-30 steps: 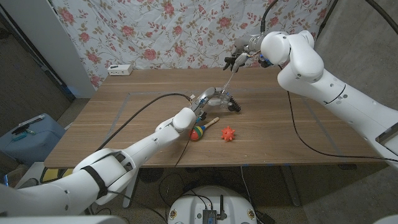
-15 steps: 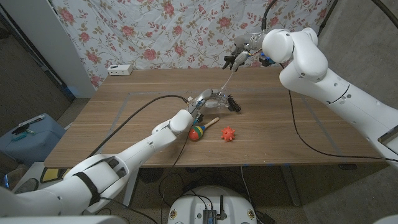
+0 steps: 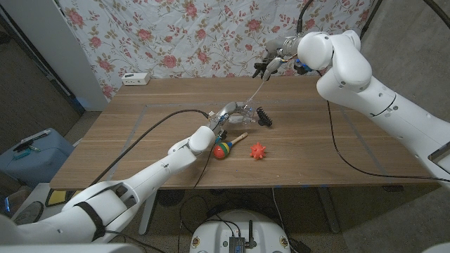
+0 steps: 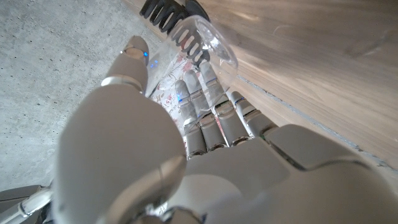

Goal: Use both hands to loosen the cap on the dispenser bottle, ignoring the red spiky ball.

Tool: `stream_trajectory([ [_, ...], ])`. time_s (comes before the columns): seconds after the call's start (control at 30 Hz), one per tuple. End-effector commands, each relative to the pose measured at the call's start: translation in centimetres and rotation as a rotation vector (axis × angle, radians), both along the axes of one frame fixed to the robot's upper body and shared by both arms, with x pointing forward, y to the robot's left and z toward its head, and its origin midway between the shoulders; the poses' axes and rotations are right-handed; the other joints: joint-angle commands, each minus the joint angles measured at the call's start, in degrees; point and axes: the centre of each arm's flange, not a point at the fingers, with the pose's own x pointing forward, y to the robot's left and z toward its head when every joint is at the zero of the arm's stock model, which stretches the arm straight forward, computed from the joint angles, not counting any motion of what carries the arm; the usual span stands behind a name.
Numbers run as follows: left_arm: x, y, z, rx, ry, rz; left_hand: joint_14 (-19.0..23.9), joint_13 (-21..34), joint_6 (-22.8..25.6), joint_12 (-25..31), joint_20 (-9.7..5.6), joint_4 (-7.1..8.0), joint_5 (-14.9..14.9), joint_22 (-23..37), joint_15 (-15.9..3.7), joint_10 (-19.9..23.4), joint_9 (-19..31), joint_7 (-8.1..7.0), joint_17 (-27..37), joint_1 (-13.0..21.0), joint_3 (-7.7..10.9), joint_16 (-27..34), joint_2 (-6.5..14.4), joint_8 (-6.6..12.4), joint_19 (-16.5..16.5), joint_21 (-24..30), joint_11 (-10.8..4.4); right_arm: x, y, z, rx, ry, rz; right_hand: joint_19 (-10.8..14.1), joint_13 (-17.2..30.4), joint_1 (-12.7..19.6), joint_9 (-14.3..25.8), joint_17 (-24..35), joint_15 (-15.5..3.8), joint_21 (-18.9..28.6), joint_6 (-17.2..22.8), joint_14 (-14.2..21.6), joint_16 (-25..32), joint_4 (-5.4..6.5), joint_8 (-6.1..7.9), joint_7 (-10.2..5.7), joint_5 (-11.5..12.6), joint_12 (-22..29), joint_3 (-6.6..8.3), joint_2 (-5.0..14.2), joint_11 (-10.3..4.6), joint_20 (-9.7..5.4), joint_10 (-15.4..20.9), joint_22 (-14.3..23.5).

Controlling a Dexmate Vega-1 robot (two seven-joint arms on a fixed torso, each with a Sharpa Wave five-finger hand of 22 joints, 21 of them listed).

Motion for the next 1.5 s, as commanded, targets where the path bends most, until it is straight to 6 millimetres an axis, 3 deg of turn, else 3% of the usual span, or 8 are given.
stream_trajectory([
  [0.03,-0.7,1.4,-0.5,-0.009,-0.004,0.030,0.7,0.3,4.6,0.4,-3.17,3.31,0.0,0.1,-2.86,2.5,0.1,-0.25,0.0,-7.0,3.62,0.2,11.6,0.36,-0.2,-0.1,-2.08,0.5,-0.5,0.0,0.009,0.011,-0.021,0.3,0.1,0.6,0.2,0.1,-8.58,0.0,0.8,0.5,-0.1,0.30,0.14,0.00,0.0,-0.2,-0.01,0.85,-3.18,-0.04,3.6,0.1],
  [1.5,-2.2,5.1,-0.4,-0.028,-0.075,0.103,0.9,0.1,5.2,0.5,-3.33,3.28,-0.1,0.1,-3.05,2.8,0.1,-0.46,0.0,-6.9,3.61,0.3,11.4,0.47,-0.1,-0.1,-2.32,4.1,-0.7,-1.7,-0.014,0.067,-0.077,0.2,0.5,1.3,0.3,0.3,-8.58,0.0,0.9,0.5,-0.5,0.17,-0.32,0.00,-0.3,-0.7,-0.30,1.20,-3.18,-0.01,3.6,0.1],
])
